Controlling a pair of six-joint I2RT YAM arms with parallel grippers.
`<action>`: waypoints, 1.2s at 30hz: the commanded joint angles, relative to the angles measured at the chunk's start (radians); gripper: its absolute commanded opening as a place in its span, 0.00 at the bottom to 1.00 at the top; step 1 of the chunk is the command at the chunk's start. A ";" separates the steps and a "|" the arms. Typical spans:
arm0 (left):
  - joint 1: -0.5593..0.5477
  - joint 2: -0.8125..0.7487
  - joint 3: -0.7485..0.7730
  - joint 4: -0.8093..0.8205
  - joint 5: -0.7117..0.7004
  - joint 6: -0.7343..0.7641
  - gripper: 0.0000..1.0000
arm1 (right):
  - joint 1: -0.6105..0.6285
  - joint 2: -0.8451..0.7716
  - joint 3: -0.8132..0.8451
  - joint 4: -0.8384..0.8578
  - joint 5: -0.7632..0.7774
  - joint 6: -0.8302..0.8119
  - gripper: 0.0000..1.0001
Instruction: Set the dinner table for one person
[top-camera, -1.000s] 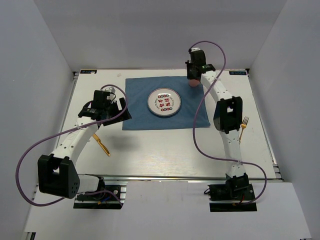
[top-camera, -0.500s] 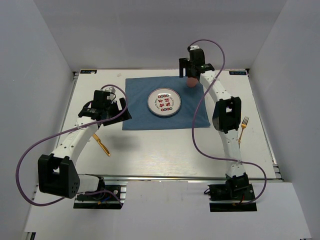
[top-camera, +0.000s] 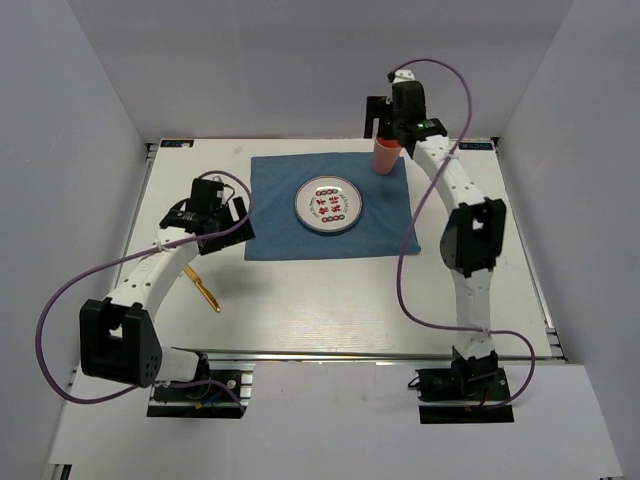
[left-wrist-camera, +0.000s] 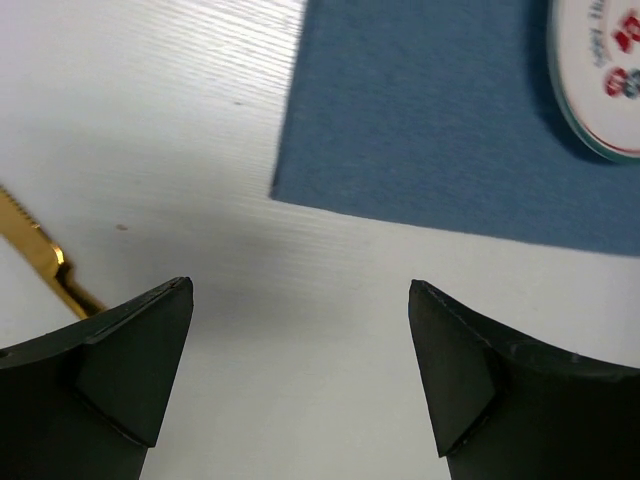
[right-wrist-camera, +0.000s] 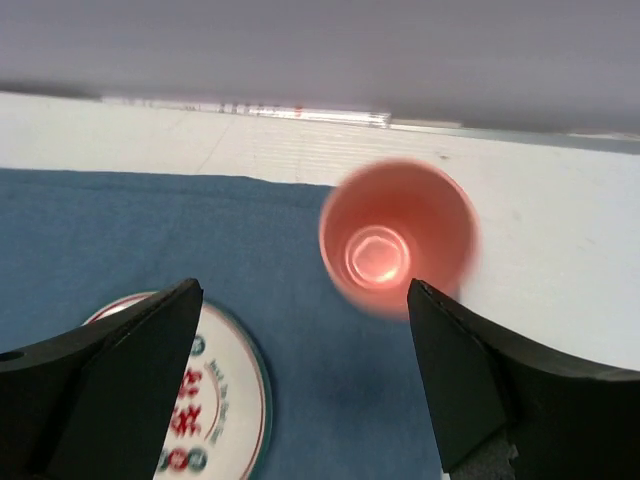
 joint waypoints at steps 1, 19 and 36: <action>0.004 0.000 0.045 -0.065 -0.149 -0.063 0.98 | -0.014 -0.313 -0.163 -0.004 0.138 0.059 0.89; 0.119 -0.091 -0.153 -0.238 -0.412 -0.501 0.98 | -0.048 -1.174 -1.348 0.046 -0.328 0.166 0.89; 0.209 0.156 -0.360 0.019 -0.251 -0.509 0.77 | 0.023 -1.324 -1.328 0.063 -0.411 0.182 0.89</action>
